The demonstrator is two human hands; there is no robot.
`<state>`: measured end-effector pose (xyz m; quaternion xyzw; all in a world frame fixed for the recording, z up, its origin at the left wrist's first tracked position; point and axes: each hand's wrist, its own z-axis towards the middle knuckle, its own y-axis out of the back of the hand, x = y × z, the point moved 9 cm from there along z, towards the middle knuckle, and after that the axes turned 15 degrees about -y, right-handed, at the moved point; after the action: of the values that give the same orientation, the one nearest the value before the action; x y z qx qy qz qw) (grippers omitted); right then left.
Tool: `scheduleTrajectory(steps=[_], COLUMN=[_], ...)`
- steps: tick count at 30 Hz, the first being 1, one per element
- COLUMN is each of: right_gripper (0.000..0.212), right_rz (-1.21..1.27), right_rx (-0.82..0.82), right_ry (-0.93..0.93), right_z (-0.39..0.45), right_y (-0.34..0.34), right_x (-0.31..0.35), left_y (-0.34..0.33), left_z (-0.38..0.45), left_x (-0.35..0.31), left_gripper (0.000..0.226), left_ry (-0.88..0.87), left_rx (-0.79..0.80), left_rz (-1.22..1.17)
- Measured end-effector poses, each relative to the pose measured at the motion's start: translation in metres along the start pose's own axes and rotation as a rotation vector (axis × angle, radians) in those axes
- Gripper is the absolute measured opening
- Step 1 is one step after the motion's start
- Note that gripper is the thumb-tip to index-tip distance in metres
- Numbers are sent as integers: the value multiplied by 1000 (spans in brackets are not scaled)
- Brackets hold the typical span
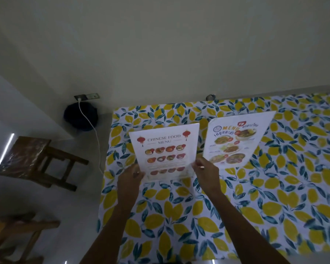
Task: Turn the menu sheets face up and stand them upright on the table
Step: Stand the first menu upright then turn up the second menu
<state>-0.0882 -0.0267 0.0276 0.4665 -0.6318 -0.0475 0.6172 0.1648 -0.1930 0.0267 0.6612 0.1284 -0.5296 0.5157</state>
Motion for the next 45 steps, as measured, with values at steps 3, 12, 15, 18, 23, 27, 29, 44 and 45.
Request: scheduleTrajectory(steps=[3, 12, 15, 18, 23, 27, 29, 44, 45], right_gripper=[13, 14, 14, 15, 16, 25, 23, 50, 49], right_rz=[14, 23, 7, -1, -34, -69, -92, -658, -674], right_rx=[-8, 21, 17, 32, 59, 107, 152, 165, 155], right_ry=[-5, -55, -52, -59, -87, -52, -9, 254, 257], right_z=[2, 13, 12, 13, 16, 13, 11, 3, 6], right_y=[-3, -9, -8, -9, -11, -12, -9, 121, 132], right_x=[-3, -6, -5, -5, -8, -7, -5, -68, -74], left_y=[-3, -6, -7, -7, -10, -14, -18, -104, -115], left_z=[-2, 7, 6, 4, 4, 2, 0, -69, -68], left_x=[7, 29, 30, 26, 15, 4, 4, -112, -123], left_gripper=[6, 10, 14, 11, 16, 9, 24, 44, 44], left_ry=[42, 118, 109, 94, 66, 83, 103, -27, -54], left_rx=[-25, 3, -6, -23, -1, 1, 4, 69, 82], left_rz=[29, 40, 72, 83, 162, 154, 133, 829, 835])
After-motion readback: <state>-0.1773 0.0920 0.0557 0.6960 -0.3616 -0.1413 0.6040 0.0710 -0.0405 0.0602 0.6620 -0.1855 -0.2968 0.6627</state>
